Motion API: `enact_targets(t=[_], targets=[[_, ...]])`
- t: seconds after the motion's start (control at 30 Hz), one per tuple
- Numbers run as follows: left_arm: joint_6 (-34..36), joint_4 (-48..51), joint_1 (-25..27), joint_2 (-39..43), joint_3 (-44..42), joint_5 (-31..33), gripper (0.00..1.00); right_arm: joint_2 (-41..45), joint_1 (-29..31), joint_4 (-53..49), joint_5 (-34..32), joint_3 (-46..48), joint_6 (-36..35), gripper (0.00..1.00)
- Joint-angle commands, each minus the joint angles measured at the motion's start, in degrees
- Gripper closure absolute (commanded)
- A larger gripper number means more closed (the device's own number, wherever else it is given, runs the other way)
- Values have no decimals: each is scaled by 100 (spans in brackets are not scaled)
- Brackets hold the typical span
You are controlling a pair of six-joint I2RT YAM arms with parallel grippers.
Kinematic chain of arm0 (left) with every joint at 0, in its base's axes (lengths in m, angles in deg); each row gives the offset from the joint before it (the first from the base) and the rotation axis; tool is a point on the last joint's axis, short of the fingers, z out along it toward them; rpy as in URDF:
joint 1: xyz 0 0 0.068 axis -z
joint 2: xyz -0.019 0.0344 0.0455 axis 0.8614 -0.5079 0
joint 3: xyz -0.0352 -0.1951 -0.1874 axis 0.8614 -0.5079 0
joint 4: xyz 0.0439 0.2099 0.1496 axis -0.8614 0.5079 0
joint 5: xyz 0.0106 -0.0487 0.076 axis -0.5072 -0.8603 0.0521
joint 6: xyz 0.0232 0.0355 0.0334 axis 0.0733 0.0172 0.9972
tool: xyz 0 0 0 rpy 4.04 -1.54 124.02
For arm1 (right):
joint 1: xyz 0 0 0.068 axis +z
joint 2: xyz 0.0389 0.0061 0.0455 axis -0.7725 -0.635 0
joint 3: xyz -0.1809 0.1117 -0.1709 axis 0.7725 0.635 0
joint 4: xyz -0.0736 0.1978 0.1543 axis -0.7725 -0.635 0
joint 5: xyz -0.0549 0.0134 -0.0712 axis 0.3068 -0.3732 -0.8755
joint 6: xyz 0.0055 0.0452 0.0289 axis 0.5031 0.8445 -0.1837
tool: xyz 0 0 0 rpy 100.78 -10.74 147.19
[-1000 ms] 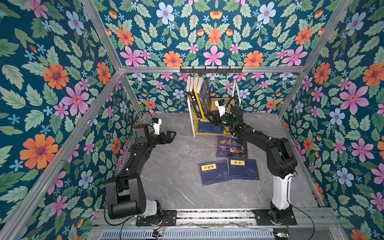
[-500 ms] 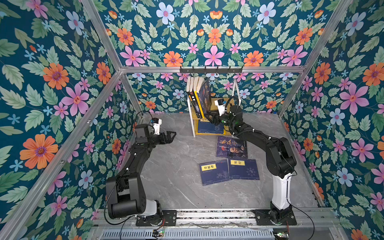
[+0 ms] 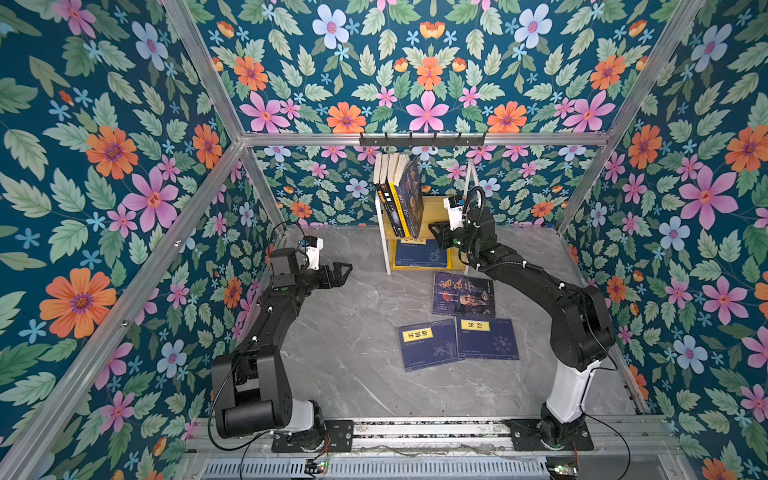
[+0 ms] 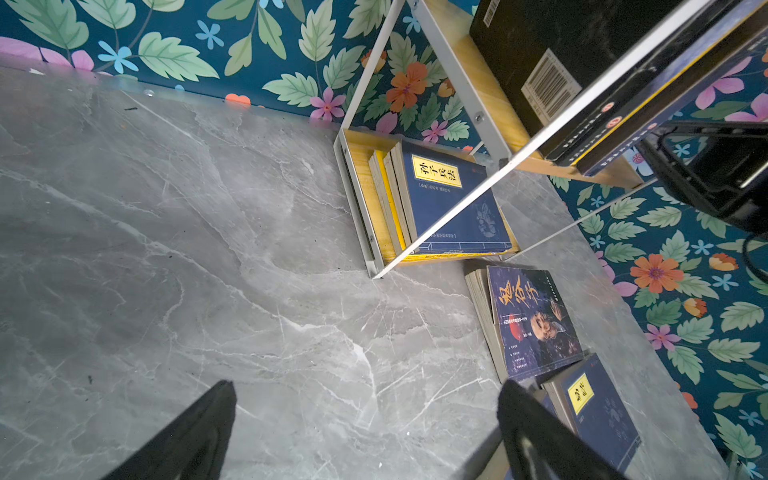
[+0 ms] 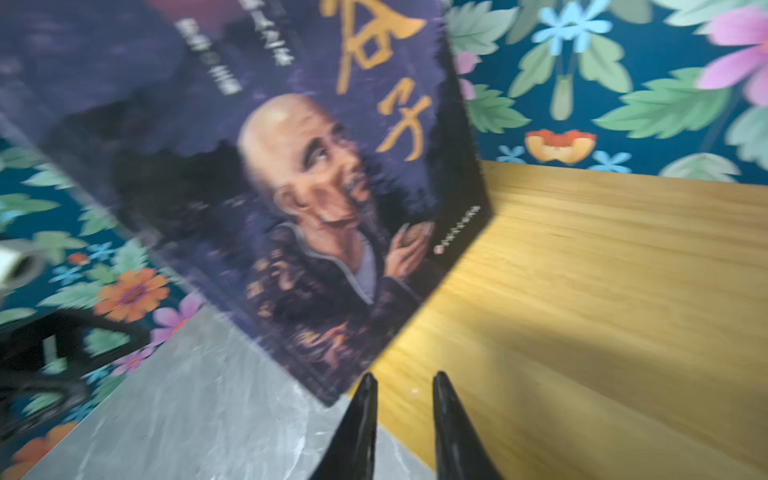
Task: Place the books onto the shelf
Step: 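Open the right gripper and draw it back from the purple book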
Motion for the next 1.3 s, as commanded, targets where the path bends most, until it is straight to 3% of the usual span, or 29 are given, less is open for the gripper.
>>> enact_targets(t=[0.0, 0.17, 0.7, 1.03, 1.27], targets=[[17, -115, -9, 40, -2, -61, 0, -202, 93, -524, -697, -351, -73, 78], [15, -101, -13, 62, -4, -51, 0, -782, 218, -855, -1327, -1055, 176, 78], [-3, -100, -7, 54, 14, -60, 0, -2064, 451, -1352, -1558, -2481, 359, 80], [-3, -90, -13, 59, 14, -48, 0, -1997, 454, -1431, -1635, -2594, 272, 79], [-202, -300, 30, 54, -122, -214, 0, -1265, 457, -1548, -1646, -2222, 116, 70]])
